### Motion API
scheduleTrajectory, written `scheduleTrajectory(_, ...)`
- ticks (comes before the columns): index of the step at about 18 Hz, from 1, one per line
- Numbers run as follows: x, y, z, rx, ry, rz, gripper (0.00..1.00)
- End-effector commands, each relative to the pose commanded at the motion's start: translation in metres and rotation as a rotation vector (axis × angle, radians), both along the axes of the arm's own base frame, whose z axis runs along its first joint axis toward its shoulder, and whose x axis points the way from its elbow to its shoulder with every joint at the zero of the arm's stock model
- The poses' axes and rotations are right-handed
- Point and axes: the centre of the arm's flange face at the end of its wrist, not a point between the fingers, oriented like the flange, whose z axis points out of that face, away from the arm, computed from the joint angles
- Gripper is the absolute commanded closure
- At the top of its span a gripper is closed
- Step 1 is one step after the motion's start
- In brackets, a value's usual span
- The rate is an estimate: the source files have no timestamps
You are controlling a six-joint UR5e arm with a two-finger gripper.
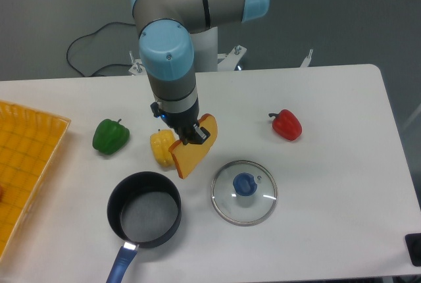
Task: Place the bread slice in the pot
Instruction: 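Hold the orange bread slice in the gripper above the yellow pepper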
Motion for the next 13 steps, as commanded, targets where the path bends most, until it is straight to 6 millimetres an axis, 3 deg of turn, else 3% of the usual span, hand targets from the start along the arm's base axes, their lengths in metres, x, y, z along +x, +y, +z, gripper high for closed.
scheduleTrajectory(13,0.001,-0.008,0.014,-0.015,0.064,0.272,0.97)
